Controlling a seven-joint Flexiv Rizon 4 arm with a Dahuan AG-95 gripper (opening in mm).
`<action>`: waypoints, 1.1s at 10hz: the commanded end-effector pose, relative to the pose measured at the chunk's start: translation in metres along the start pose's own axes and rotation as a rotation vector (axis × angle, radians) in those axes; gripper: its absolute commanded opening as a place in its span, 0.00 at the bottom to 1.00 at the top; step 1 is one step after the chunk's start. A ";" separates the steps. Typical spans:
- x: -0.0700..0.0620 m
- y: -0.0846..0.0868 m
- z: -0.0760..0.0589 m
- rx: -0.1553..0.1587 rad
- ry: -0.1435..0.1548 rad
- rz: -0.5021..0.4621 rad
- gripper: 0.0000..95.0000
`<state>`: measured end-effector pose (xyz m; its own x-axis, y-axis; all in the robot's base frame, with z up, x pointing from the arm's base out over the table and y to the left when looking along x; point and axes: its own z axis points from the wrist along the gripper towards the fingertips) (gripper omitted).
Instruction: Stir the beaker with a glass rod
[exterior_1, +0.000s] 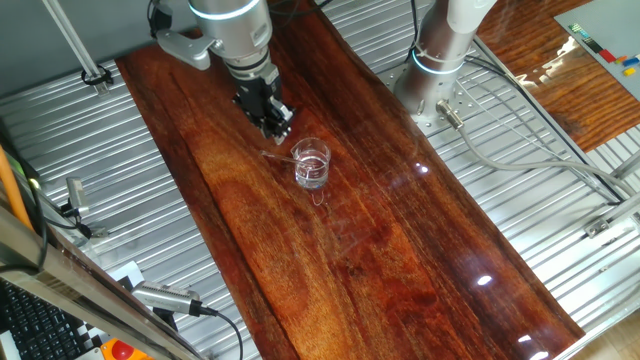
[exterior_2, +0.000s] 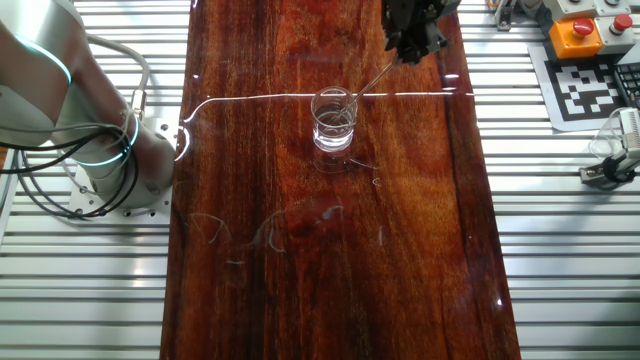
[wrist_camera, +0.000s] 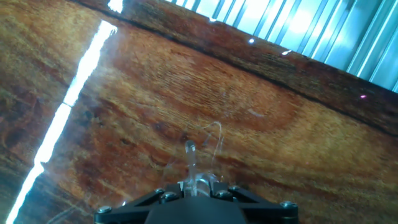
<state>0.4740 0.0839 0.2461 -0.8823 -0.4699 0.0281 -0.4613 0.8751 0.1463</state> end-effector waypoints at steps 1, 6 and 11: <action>0.002 -0.010 0.004 0.003 0.002 -0.029 0.20; 0.008 -0.026 0.011 0.011 0.003 -0.039 0.20; 0.012 -0.053 0.012 0.076 0.014 -0.108 0.00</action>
<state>0.4824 0.0397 0.2282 -0.8743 -0.4841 0.0337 -0.4816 0.8741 0.0625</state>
